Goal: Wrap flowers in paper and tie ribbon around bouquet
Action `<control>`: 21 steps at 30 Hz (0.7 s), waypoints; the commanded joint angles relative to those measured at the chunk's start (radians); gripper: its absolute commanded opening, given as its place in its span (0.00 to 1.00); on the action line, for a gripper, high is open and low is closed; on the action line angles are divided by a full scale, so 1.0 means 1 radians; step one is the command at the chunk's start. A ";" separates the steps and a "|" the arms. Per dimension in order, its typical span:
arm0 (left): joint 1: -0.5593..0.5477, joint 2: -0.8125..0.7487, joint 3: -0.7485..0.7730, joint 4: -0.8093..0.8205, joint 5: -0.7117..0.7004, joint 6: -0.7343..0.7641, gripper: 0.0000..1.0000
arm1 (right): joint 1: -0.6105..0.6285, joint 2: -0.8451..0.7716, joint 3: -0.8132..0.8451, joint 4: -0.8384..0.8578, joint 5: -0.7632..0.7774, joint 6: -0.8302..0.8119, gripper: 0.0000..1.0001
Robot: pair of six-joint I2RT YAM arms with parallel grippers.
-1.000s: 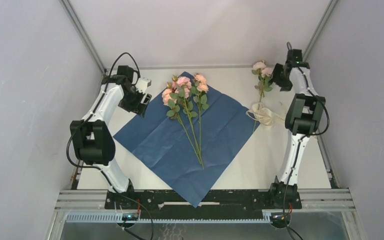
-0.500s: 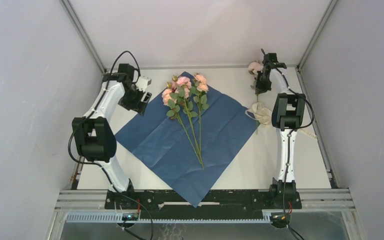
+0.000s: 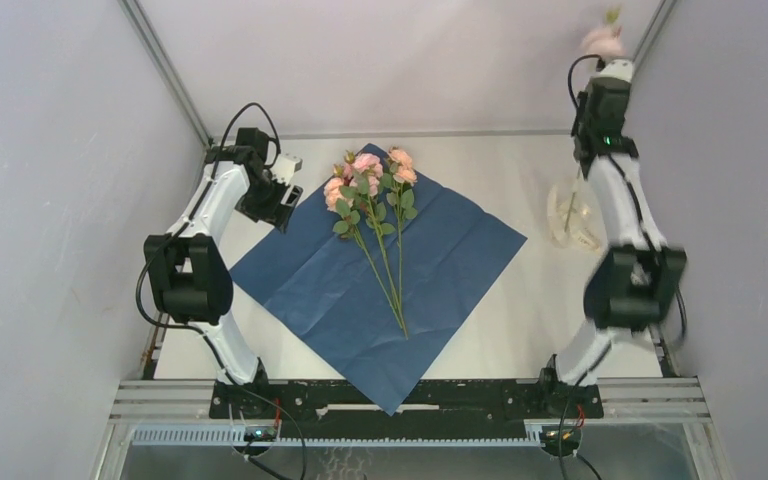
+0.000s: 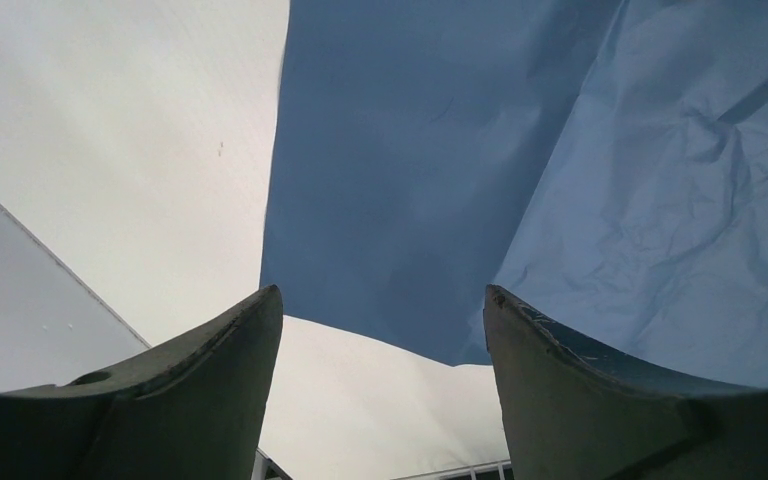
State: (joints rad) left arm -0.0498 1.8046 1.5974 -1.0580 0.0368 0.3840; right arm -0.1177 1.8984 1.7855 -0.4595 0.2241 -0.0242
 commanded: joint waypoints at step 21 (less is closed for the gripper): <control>0.005 -0.094 -0.022 0.035 -0.001 0.011 0.78 | 0.682 -0.447 -0.450 0.466 -0.141 0.070 0.00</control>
State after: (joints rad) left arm -0.0490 1.7901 1.5963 -1.0557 0.0311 0.3843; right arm 0.6296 1.4502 1.2816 0.1062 0.4305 -0.1314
